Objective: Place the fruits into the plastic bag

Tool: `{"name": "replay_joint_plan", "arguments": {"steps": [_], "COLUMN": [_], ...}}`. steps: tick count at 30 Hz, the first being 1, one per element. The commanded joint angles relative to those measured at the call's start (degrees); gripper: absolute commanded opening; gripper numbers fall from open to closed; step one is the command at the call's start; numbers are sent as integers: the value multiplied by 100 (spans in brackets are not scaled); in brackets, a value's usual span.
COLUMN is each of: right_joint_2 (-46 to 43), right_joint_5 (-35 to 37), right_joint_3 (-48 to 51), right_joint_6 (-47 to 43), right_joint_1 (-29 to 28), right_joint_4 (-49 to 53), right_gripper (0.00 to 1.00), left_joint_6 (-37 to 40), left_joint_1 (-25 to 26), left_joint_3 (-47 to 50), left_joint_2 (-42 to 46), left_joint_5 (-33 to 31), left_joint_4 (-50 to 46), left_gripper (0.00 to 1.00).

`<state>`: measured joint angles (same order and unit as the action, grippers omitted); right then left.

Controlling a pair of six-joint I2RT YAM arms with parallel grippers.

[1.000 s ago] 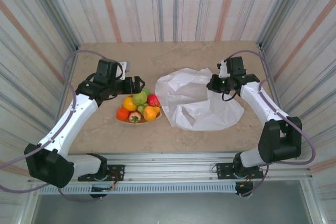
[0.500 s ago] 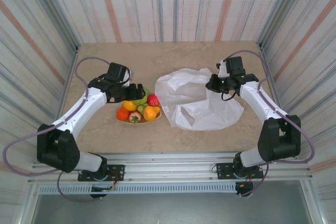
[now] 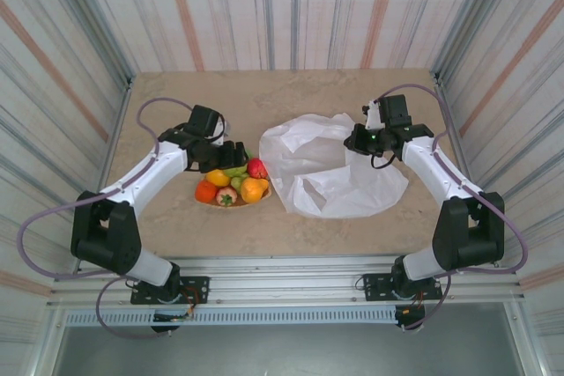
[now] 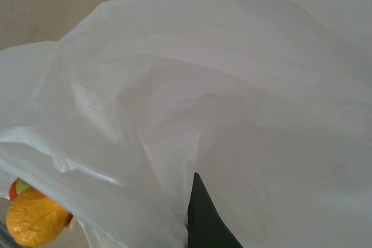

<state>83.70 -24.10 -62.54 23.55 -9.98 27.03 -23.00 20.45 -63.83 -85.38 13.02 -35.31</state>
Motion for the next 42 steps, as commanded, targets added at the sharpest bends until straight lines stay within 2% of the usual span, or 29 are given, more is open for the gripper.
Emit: {"name": "replay_joint_plan", "arguments": {"steps": [1, 14, 25, 30, 37, 42], "right_joint_2": [56, 40, 61, 43, 6, 82], "right_joint_5": [-103, -134, -145, -135, -140, -617], "right_joint_3": [93, 100, 103, 115, 103, -55], "right_joint_6": [92, 82, 88, 92, 83, 25], "right_joint_1": [22, 22, 22, 23, 30, 243], "right_joint_4": [-20, -31, -40, -28, 17, 162], "right_gripper": [0, 0, 0, 0, 0, 0], "left_joint_6": [-73, 21, 190, 209, 281, 604], "left_joint_1": [56, 134, 214, 223, 303, 952], "left_joint_3": [-112, -192, -348, -375, -327, -99], "left_joint_2": [-100, -346, -395, -182, 570, 1172], "left_joint_5": [67, -157, -405, -351, -326, -230], "left_joint_4": [68, 36, -100, -116, -183, 255], "left_gripper": [89, 85, 72, 63, 59, 57]}}
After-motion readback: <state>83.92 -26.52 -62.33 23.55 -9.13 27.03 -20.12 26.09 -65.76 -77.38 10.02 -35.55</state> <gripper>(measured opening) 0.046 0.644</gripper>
